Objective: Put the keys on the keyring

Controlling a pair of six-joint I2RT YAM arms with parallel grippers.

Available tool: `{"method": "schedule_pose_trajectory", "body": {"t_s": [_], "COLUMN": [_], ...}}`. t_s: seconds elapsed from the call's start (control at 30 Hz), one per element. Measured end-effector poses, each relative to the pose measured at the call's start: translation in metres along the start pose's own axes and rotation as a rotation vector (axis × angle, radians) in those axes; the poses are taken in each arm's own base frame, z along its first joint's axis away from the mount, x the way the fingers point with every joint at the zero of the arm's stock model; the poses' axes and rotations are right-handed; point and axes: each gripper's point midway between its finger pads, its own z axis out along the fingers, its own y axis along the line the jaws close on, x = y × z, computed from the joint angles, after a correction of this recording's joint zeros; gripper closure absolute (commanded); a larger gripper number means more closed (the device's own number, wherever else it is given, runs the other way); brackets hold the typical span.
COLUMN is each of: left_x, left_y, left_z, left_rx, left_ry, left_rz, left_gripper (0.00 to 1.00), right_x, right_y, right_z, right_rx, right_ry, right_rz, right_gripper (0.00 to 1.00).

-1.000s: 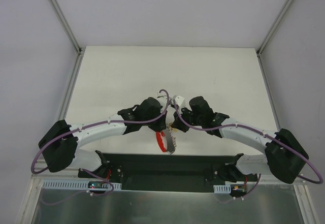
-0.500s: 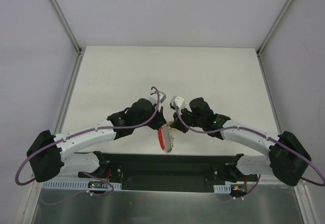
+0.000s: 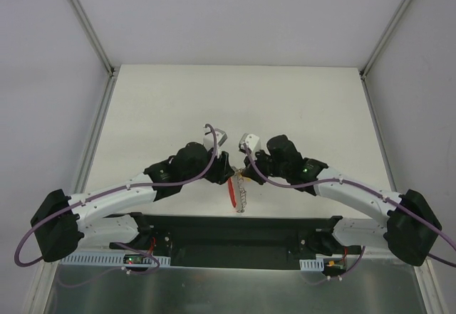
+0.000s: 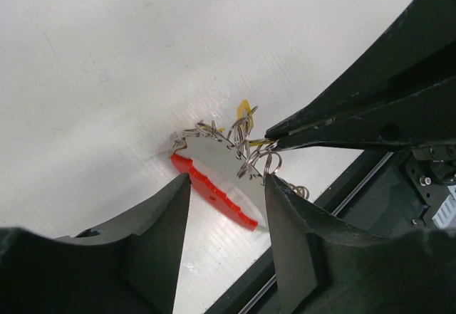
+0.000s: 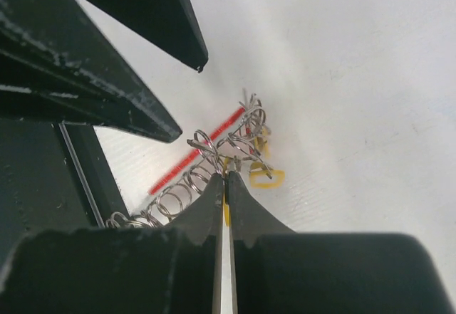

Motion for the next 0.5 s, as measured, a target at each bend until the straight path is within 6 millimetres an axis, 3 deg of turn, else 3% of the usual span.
{"method": "schedule_pose_trajectory", "body": {"t_s": [0.13, 0.3, 0.5], "left_x": [-0.015, -0.038, -0.033], "left_y": [-0.002, 0.006, 0.015], "left_z": [-0.012, -0.033, -0.036], "left_rx": [0.008, -0.034, -0.066], "left_ry": [-0.064, -0.185, -0.196], "left_rz": [0.027, 0.058, 0.079], "left_gripper": [0.36, 0.34, 0.34], "right_x": [-0.018, -0.055, -0.056], "right_y": [-0.006, -0.011, -0.022], "right_z": [-0.008, -0.020, -0.025], "right_rx": [0.029, 0.064, 0.165], "right_ry": [0.002, -0.031, 0.042], "right_rz": [-0.038, -0.087, -0.130], "right_gripper": [0.99, 0.99, 0.99]}}
